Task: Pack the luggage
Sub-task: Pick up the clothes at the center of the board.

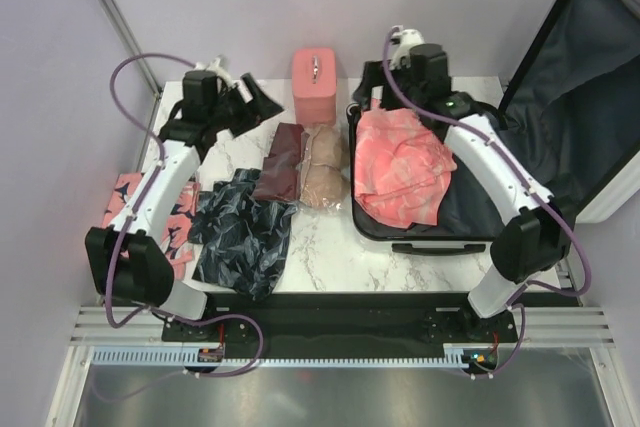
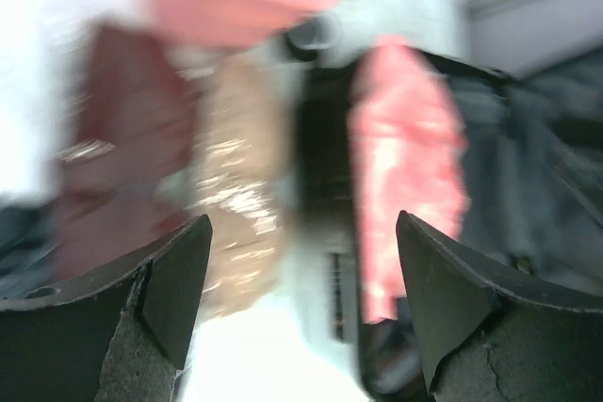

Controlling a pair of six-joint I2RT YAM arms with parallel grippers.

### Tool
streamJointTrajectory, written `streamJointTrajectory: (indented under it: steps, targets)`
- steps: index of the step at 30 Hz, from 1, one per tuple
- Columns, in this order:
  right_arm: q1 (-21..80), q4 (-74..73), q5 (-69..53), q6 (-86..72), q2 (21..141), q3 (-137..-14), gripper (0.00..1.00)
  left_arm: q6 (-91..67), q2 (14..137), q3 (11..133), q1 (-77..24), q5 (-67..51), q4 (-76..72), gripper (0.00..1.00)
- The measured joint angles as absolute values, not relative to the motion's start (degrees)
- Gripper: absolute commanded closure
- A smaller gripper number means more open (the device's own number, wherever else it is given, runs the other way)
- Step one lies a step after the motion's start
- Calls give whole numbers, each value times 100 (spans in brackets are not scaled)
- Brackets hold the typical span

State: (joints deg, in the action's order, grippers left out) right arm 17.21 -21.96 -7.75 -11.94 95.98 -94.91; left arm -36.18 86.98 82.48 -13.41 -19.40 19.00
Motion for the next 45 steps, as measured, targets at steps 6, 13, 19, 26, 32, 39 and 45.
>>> streamJointTrajectory:
  steps: [6, 13, 19, 26, 32, 39, 45]
  targets:
    - [3516, -2196, -873, -1776, 9537, -9124, 3, -3487, 7841, 6932, -377, -1490, 2858, 14]
    - [5006, -2104, -860, -2751, 9537, -7942, 2, -3483, 6431, 6132, -69, -1201, 3481, 13]
    - [5531, -2060, -659, -3433, 9666, -7732, 2, -3494, 6047, 5529, -43, -1013, 3830, 12]
    - [5817, -1879, -268, -4150, 10425, -7830, 2, -3531, 5763, 4989, -38, -1020, 4082, 12]
    - [6047, -1940, 141, -4436, 11161, -8248, 2, -3642, 5277, 4742, -36, -1072, 4099, 12]
    - [6167, -2228, 602, -4615, 11869, -9013, 5, -3750, 5286, 4692, -134, -1057, 4104, 11]
    - [6171, -2757, 899, -4746, 12162, -9129, 6, -3747, 5319, 4711, -370, -1057, 4106, 10]
